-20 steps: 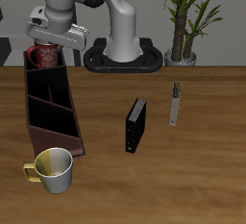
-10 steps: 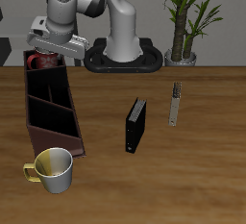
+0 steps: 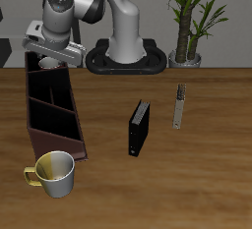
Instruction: Place the red mug into the right desk caddy's right compartment and place the yellow book into the right desk caddy's back compartment
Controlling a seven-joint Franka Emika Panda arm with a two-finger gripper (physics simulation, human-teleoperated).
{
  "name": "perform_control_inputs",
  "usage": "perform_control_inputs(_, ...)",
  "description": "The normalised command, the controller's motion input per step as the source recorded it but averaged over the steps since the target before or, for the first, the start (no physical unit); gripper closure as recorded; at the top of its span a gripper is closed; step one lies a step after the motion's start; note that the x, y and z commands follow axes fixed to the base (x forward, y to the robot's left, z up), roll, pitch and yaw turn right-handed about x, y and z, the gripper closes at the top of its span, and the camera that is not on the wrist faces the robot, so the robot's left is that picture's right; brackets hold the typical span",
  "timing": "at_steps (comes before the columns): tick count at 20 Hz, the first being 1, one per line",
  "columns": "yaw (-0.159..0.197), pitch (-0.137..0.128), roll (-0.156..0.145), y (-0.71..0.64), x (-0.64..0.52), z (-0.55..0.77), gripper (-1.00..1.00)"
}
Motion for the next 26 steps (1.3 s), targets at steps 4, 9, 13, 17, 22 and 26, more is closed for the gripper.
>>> perform_control_inputs(4,-0.011,-0.049,-0.014,0.03,-0.08,0.28,-1.0)
perform_control_inputs(9,-0.002,-0.052,-0.006,0.16,-0.05,0.4,-1.0)
perform_control_inputs(13,0.045,-0.062,-0.023,0.25,0.07,0.42,-1.0)
perform_control_inputs(17,0.013,-0.046,-0.037,0.16,0.2,0.28,-1.0)
perform_control_inputs(22,-0.006,-0.026,-0.018,0.44,0.38,0.22,-1.0)
perform_control_inputs(26,0.018,-0.045,0.009,0.54,0.34,0.25,-1.0)
